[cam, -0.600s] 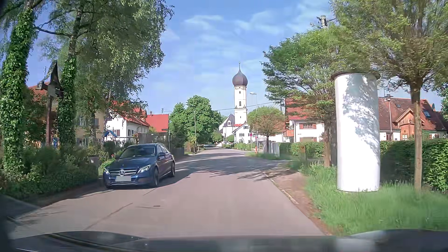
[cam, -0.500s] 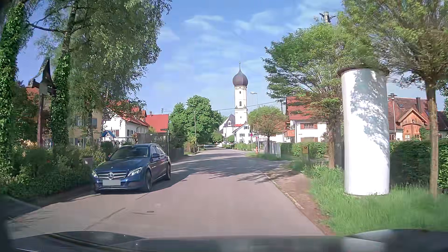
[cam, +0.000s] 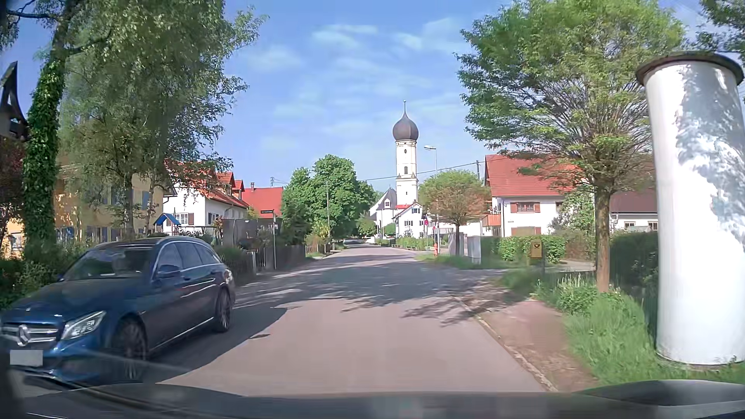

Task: Follow the waypoints while adhering to traffic rules and regulations

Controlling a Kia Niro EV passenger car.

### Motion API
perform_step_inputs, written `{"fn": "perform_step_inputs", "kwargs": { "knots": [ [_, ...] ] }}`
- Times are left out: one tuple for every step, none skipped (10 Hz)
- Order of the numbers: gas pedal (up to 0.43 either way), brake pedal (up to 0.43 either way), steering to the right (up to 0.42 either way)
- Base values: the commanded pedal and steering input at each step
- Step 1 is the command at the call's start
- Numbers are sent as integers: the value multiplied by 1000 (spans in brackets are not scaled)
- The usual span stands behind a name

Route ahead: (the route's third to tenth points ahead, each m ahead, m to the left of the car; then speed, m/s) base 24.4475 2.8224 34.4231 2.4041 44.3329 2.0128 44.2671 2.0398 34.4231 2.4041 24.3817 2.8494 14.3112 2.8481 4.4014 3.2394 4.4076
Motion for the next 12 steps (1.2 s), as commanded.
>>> {"fn": "perform_step_inputs", "kwargs": {
  "knots": [
    [0, 195, -24],
    [0, 189, -24],
    [0, 177, -24],
    [0, 177, -24],
    [0, 165, -24],
    [0, 165, -24],
    [0, 171, -24],
    [0, 171, -24],
    [0, 171, -24],
    [0, 171, -27],
    [0, 171, -30],
    [0, 159, -33]
  ]
}}
